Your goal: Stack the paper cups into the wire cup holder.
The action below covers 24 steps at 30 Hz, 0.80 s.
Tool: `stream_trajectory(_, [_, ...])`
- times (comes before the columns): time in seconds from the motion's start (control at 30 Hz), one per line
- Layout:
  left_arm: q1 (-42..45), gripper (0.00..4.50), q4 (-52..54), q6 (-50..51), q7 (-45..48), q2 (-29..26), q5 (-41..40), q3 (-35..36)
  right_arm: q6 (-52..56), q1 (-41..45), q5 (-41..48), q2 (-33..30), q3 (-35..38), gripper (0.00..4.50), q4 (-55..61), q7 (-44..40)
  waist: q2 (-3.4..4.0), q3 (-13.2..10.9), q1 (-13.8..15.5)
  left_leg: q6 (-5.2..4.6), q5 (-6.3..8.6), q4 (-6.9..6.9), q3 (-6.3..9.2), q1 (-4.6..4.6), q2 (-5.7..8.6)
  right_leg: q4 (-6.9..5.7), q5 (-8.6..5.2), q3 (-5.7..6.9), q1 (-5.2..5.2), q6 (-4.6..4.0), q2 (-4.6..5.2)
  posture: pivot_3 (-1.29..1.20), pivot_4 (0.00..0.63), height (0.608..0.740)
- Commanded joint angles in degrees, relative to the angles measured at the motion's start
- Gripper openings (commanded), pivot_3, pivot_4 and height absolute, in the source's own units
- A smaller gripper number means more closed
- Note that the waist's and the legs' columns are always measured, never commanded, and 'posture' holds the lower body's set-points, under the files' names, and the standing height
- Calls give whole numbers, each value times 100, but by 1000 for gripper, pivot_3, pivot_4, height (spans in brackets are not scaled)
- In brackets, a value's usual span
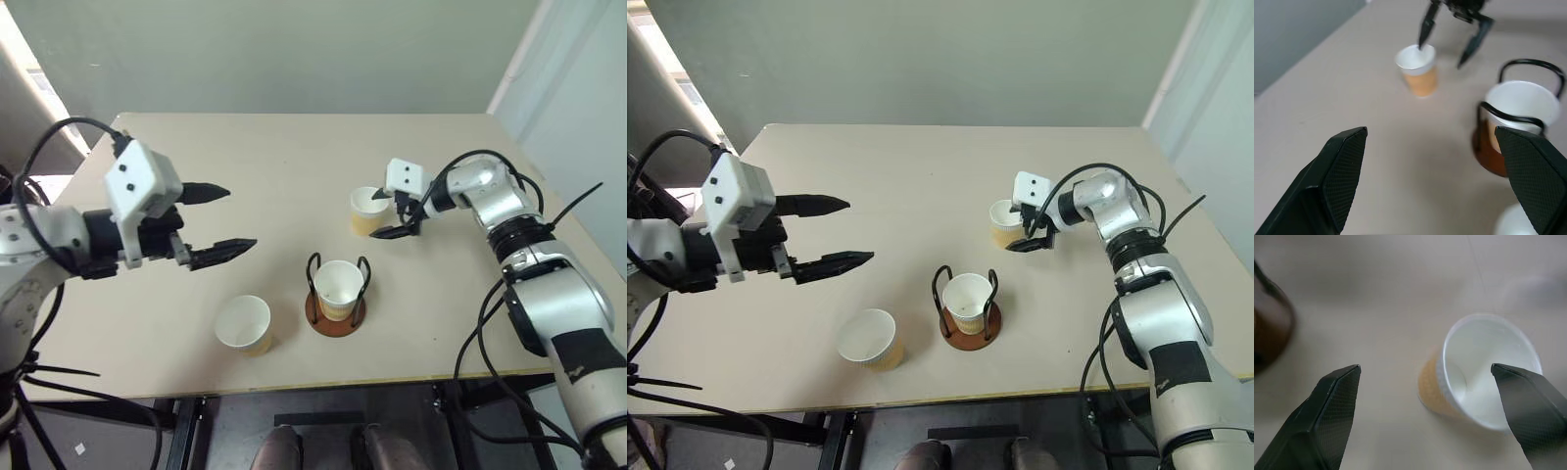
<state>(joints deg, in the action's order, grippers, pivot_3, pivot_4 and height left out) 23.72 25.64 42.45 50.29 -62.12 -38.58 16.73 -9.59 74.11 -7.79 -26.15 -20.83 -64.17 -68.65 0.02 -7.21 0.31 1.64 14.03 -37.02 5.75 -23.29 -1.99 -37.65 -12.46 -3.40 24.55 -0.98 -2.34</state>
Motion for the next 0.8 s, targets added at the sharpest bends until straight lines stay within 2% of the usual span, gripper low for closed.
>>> stream_trajectory(0.03, [163,4500,-9,-180,-371,71,473,-299,-325,277,-303,157,5,4444,-292,349,0,0,-23,6,-3,0,0,0,0,2,0,-1,0,0,0,0,150,740])
stream_trajectory(0.2, [175,4500,120,-121,-423,173,544,-427,-458,351,-579,357,26,4444,-580,549,0,0,-24,8,-2,2,0,-3,-1,7,0,0,1,0,0,0,150,740])
stream_trajectory(0.23, [159,4500,129,-116,-425,182,554,-423,-483,358,-657,373,1,4279,-616,587,0,0,-23,8,-2,2,0,-6,-1,7,0,0,3,0,0,0,150,740])
stream_trajectory(0.3, [108,4500,142,-109,-433,191,570,-398,-533,366,-817,403,-40,3860,-678,718,0,0,-21,9,-2,1,0,-7,-1,7,0,0,3,0,0,0,150,740])
stream_trajectory(0.53, [-75,4500,258,-65,-412,138,520,-236,-637,390,-975,521,88,1396,-789,881,0,0,-12,12,0,1,0,-8,-3,4,0,2,4,0,0,0,150,740])
stream_trajectory(0.67, [-160,4500,286,-84,-331,115,479,-165,-619,467,-835,496,230,33,-758,604,0,0,-10,13,1,1,0,-8,-3,3,0,3,4,0,0,0,150,740])
stream_trajectory(0.8, [-144,4500,239,-172,-109,88,397,-126,-570,534,-406,349,581,33,-509,-301,0,0,-9,14,1,1,0,-9,-3,4,0,3,4,0,0,0,150,740])
